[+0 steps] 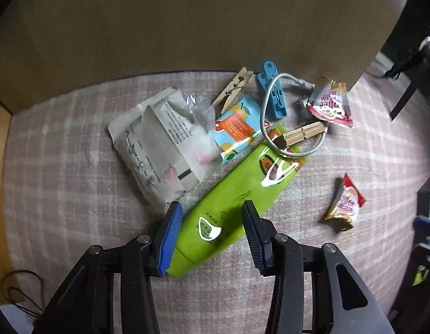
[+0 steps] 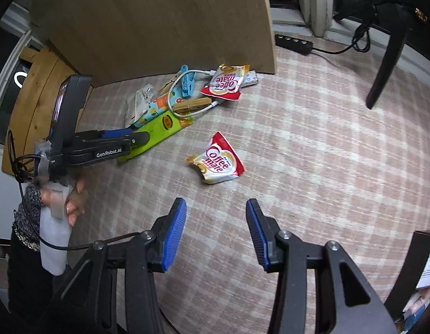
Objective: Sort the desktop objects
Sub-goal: 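Grasp the green hand-cream tube with the left tool while right tool clamps it too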
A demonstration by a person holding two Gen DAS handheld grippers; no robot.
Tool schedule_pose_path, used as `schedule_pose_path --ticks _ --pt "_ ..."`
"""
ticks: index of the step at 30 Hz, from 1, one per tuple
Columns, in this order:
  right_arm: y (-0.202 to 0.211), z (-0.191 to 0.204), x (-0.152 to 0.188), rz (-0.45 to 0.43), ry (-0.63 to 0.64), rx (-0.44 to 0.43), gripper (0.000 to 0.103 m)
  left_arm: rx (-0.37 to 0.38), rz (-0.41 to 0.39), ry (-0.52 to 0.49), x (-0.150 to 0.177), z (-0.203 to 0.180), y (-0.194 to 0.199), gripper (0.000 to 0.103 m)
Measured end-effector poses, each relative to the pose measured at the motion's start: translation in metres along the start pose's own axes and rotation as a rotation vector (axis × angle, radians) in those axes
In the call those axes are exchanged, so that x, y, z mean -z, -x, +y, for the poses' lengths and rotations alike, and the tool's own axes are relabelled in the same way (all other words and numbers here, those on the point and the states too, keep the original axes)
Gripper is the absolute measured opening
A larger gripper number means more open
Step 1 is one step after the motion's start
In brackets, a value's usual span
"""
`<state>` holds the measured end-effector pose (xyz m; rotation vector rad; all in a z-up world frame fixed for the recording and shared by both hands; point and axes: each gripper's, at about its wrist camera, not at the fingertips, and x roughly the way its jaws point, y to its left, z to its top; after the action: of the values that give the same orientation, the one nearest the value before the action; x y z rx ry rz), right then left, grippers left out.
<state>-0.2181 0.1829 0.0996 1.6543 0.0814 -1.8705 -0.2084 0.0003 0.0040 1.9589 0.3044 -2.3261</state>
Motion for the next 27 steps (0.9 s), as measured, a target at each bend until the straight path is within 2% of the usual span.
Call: schedule_pose_path --ticks 3,8,13,22,27 --pt "-0.005 0.003 -0.003 0.001 -0.008 -0.011 0.042 0.036 0.009 0.008 0.013 0.001 0.000 0.041" --pt "-0.022 0.010 -0.005 0.031 -0.043 -0.067 0.032 0.130 0.029 0.021 0.045 -0.003 -0.001 0.040" --pt "-0.048 0.029 -0.010 0.072 -0.039 -0.093 0.032 0.153 0.024 -0.006 0.075 -0.017 -0.001 0.039" --pt "-0.097 0.049 -0.028 0.099 -0.064 -0.092 0.032 0.163 -0.021 0.008 0.077 -0.017 0.007 0.035" --pt "-0.110 0.045 -0.037 0.114 -0.105 -0.122 0.032 0.144 -0.015 -0.051 0.075 -0.045 -0.001 0.035"
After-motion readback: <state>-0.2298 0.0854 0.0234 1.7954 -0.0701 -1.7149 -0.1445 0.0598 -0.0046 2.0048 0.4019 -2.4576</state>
